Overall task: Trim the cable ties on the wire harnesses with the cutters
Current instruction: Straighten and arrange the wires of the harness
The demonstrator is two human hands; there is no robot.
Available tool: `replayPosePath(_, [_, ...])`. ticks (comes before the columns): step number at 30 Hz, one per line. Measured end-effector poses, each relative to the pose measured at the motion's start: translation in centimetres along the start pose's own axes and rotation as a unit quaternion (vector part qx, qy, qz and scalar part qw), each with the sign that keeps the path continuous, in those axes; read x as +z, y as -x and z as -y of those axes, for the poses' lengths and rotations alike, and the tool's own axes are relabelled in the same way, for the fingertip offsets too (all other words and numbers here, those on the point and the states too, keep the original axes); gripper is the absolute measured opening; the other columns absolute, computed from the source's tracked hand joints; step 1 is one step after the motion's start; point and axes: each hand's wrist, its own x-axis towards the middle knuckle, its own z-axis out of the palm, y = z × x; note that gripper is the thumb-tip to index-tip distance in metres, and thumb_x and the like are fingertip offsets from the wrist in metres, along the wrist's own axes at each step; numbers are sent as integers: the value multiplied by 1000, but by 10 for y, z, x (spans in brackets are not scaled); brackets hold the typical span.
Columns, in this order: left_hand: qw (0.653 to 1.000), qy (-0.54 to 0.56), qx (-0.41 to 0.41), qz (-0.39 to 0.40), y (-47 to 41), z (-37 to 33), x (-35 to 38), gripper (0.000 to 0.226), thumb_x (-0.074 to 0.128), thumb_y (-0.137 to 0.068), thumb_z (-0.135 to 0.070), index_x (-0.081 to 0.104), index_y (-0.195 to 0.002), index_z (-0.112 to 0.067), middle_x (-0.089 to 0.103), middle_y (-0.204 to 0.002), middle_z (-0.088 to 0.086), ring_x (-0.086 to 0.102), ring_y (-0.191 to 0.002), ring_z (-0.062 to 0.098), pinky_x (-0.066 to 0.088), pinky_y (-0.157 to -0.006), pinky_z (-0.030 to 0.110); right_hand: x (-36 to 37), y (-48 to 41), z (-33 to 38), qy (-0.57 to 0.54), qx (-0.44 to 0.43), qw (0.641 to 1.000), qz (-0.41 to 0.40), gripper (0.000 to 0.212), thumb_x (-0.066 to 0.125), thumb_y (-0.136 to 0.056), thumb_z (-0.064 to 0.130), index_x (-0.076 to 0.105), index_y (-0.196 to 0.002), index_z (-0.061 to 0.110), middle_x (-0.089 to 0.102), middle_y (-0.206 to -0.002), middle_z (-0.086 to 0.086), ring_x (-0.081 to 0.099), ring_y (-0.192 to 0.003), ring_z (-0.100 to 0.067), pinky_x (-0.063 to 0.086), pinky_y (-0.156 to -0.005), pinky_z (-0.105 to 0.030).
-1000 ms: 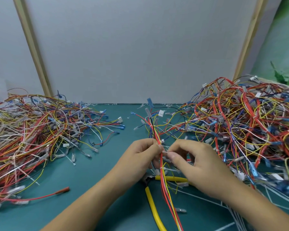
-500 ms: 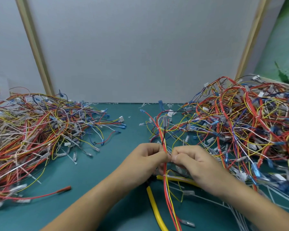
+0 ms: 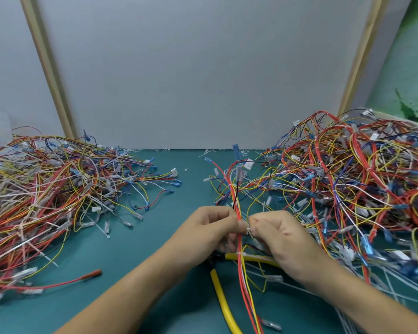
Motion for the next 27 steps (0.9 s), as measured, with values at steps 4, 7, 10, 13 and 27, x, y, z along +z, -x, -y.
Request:
replayPosePath(4, [992,34,-30,-114,-6,3,-10,36,56,-93,-39,63,-70,-12,52,-59,9,53,-49,20,38,-46,27,-7,2,4,40,-50,998,6,35,44,-82,34,31,-56,14,25,-54,7,23,-52,-4,21,-50,-23])
replayPosePath(7, [992,-1,-32,-118,-7,5,-9,53,61,-77,-64,61,-76,-11,56,-59,5,57,-50,21,41,-45,29,-7,5,4,75,-64,995,24,30,47,-85,25,38,-57,19,31,-56,5,28,-54,-4,25,-52,-23])
replayPosePath(10, [992,-24,-46,-118,-7,6,-8,64,60,-75,-74,60,-77,-10,61,-61,6,59,-52,23,44,-48,30,-6,6,2,115,-74,990,31,28,50,-87,18,45,-59,18,37,-57,8,34,-55,-3,28,-53,-20])
replayPosePath(13, [992,-1,-71,-107,-8,5,-11,52,68,-81,-57,62,-80,-4,64,-63,10,59,-48,21,43,-48,29,-6,8,3,131,-74,988,39,28,51,-87,22,48,-60,20,42,-58,8,39,-57,-4,30,-55,-21])
replayPosePath(27, [988,128,-63,-60,-4,3,-8,39,61,-68,-21,68,-94,7,73,-78,18,70,-65,22,56,-55,21,-16,-1,-3,118,-28,988,-95,12,72,-86,31,62,-90,35,61,-77,6,58,-58,-14,48,-57,-23])
